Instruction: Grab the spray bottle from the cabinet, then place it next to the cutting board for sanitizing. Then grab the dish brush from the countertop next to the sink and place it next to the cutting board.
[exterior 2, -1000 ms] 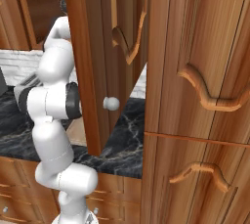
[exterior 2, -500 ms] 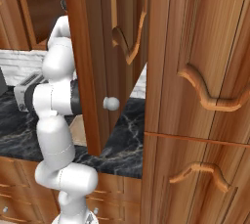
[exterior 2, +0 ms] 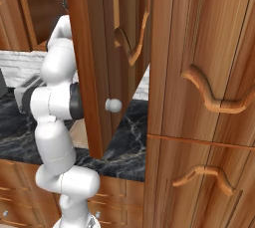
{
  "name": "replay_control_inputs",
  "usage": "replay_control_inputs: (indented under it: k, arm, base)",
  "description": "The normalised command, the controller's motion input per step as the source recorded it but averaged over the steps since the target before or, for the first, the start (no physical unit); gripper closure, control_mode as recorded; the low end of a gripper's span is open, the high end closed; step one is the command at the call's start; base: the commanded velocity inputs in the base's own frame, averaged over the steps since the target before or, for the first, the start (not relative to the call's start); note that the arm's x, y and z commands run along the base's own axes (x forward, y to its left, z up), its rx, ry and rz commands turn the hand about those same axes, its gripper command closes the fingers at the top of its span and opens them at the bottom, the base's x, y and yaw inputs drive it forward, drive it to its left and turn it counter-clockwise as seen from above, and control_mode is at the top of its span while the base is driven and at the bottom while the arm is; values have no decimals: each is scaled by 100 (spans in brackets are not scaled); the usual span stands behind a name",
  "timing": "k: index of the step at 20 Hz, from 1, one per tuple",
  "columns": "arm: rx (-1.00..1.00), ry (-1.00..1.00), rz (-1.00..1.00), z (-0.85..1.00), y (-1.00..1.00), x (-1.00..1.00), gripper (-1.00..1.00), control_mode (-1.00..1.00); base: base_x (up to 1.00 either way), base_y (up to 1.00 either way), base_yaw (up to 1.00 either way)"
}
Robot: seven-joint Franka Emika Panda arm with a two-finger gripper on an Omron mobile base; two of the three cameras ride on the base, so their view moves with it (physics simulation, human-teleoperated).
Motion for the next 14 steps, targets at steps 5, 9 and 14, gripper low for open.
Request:
replay_control_inputs:
  k: [5,9,14]
  arm:
    - [46,0,-17,0,0,-21,100,-100]
    - [33,-18,-16,-32,0,-96,100,-100]
    - [39,-22,-13,-18,0,-100,100,-100]
  base:
    - [0,0,0]
    - [0,0,0]
    - [0,0,0]
